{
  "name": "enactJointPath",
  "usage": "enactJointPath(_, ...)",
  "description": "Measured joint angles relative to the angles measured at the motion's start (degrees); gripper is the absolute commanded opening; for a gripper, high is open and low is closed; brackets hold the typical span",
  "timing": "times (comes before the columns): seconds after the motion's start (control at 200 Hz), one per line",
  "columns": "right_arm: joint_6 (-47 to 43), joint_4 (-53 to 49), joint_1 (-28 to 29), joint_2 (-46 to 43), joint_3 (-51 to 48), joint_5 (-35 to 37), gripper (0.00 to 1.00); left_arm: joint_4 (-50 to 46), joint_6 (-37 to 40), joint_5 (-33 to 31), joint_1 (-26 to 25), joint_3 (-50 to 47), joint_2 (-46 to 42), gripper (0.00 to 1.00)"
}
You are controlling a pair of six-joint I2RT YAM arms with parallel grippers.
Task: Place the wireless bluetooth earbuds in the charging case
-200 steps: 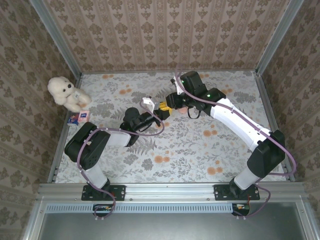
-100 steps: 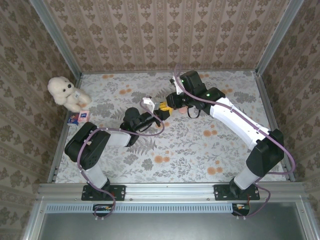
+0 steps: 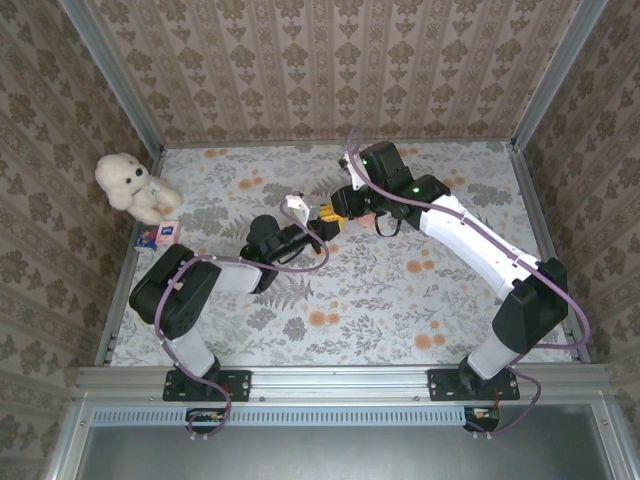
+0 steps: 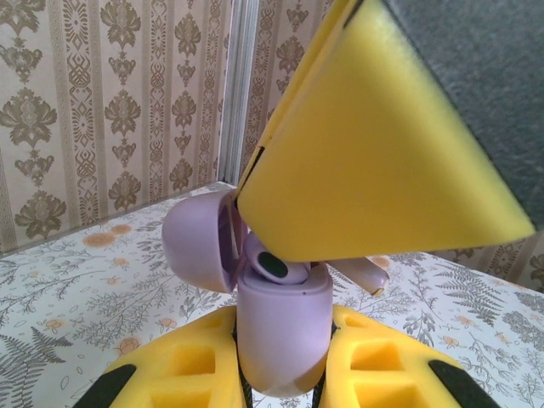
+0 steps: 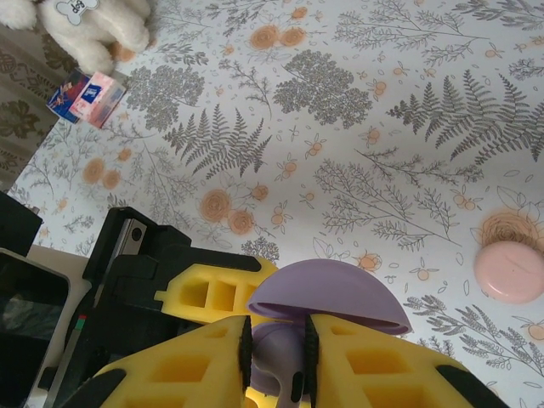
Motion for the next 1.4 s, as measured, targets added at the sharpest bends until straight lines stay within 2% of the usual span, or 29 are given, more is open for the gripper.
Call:
enactJointPath(0.195, -0.35, -0.11, 0.11, 0.0, 0.0, 0.17, 0.19, -0.07, -0.04, 0.11, 0.0, 0.0, 0.15, 0.0)
enactJointPath(0.33, -0.7, -0.11, 0.26, 0.0, 0.04, 0.31, 0.18, -0.22, -0.22, 0.2, 0.0, 0.0, 0.17, 0.0)
enactJointPath(0.38, -0.83, -0.09, 0.31, 0.0, 0.11, 0.31, 0.2, -0.24, -0.24, 0.17, 0.0, 0.0, 0.17, 0.0)
enactJointPath(0.445, -0.96, -0.11, 0.39, 0.0, 0.11, 0.28, 0.28, -0.22, -0.24, 0.22, 0.0, 0.0, 0.17, 0.0)
enactJointPath(0.61, -1.25, -0.42, 1.46, 0.35, 0.13, 0.22, 0.28, -0.17, -0.39, 0.22, 0.0, 0.11, 0.17, 0.0)
enactJointPath(0.725, -1.31, -0.59, 1.77, 0.74, 0.13, 0.24, 0.34, -0.26, -0.42, 0.2, 0.0, 0.11, 0.26, 0.0)
enactJointPath(0.84, -1.29, -0.59, 1.88, 0.74, 0.13, 0.24, 0.35, -0.26, -0.42, 0.2, 0.0, 0.11, 0.28, 0.0)
enactJointPath(1.405, -1.31, -0.63, 1.81, 0.87, 0.22, 1.31, 0.2, -0.31, -0.44, 0.2, 0.0, 0.11, 0.28, 0.0)
